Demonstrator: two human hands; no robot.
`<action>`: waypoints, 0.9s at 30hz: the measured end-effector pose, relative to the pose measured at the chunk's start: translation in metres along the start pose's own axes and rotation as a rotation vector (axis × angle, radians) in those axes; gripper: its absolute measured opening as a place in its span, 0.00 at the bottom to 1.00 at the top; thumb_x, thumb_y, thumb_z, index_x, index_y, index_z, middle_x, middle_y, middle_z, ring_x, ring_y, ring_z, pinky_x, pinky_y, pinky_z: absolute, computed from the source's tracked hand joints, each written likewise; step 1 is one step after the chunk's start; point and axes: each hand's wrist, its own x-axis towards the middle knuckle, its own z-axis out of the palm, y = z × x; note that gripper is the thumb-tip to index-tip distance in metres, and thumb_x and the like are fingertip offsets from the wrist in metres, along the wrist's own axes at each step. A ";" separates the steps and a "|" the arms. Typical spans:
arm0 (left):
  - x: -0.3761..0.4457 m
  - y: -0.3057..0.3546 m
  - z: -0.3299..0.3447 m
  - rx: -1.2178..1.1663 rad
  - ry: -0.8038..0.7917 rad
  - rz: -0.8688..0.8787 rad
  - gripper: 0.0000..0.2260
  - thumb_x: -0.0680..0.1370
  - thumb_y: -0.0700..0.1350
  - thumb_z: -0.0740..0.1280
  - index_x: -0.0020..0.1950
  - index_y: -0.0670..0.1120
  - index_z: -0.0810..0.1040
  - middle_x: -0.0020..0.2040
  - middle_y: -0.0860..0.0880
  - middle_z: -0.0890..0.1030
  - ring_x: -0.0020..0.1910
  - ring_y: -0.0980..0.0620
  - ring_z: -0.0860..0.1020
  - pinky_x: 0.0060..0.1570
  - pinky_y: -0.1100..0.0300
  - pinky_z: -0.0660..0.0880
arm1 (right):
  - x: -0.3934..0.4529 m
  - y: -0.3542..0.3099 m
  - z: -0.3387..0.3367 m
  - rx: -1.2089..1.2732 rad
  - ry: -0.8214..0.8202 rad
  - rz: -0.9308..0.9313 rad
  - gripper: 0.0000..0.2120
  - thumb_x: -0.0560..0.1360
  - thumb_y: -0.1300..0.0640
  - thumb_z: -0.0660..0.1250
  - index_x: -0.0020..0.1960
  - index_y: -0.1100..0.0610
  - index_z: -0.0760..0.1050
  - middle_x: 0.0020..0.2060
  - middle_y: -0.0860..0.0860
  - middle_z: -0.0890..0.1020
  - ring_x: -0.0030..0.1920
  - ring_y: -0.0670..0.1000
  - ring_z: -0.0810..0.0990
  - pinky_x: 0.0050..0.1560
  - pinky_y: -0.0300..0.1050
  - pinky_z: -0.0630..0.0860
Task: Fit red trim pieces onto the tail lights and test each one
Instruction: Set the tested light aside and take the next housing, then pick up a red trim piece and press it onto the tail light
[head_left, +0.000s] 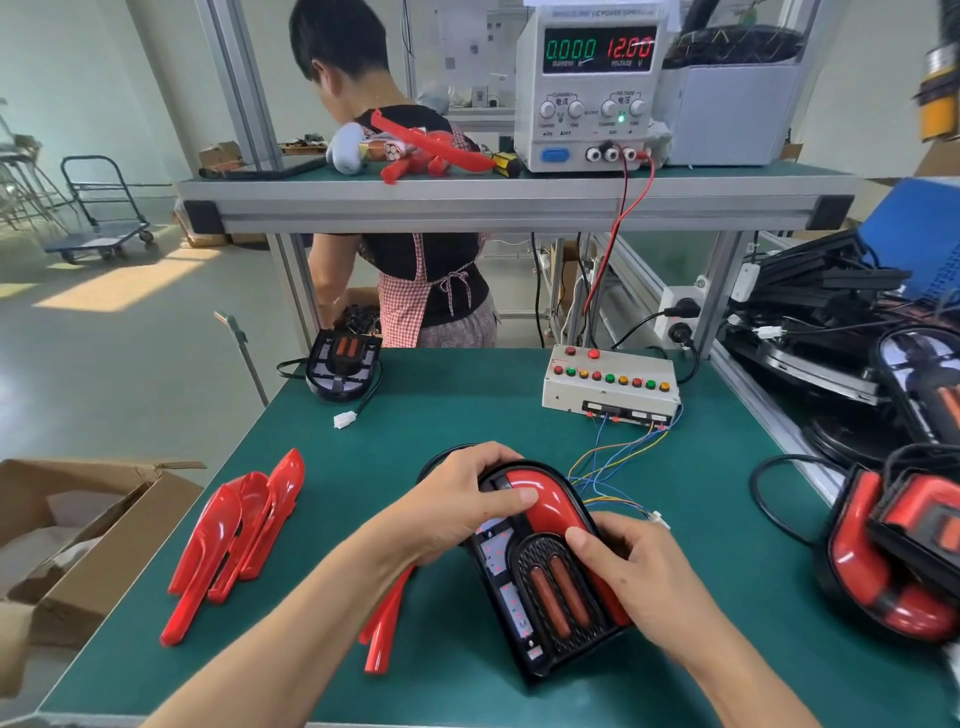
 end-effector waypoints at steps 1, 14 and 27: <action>0.001 0.001 0.001 0.008 -0.004 -0.002 0.18 0.73 0.44 0.75 0.60 0.39 0.79 0.56 0.38 0.83 0.52 0.49 0.81 0.64 0.43 0.76 | 0.000 0.000 0.000 0.003 0.006 0.006 0.10 0.77 0.47 0.70 0.52 0.49 0.86 0.45 0.49 0.88 0.45 0.47 0.86 0.51 0.42 0.80; 0.002 -0.017 0.003 0.069 -0.015 0.021 0.19 0.73 0.45 0.74 0.62 0.43 0.80 0.57 0.44 0.84 0.60 0.42 0.81 0.66 0.42 0.75 | -0.011 0.016 0.006 0.105 0.100 0.042 0.14 0.75 0.40 0.71 0.50 0.49 0.86 0.41 0.54 0.88 0.40 0.49 0.86 0.41 0.40 0.81; -0.032 -0.017 -0.032 0.399 0.536 0.047 0.03 0.79 0.49 0.69 0.46 0.55 0.82 0.40 0.62 0.83 0.41 0.65 0.80 0.44 0.72 0.72 | -0.014 0.024 0.007 0.156 0.267 0.082 0.08 0.74 0.47 0.71 0.47 0.48 0.87 0.39 0.55 0.88 0.35 0.47 0.85 0.38 0.38 0.81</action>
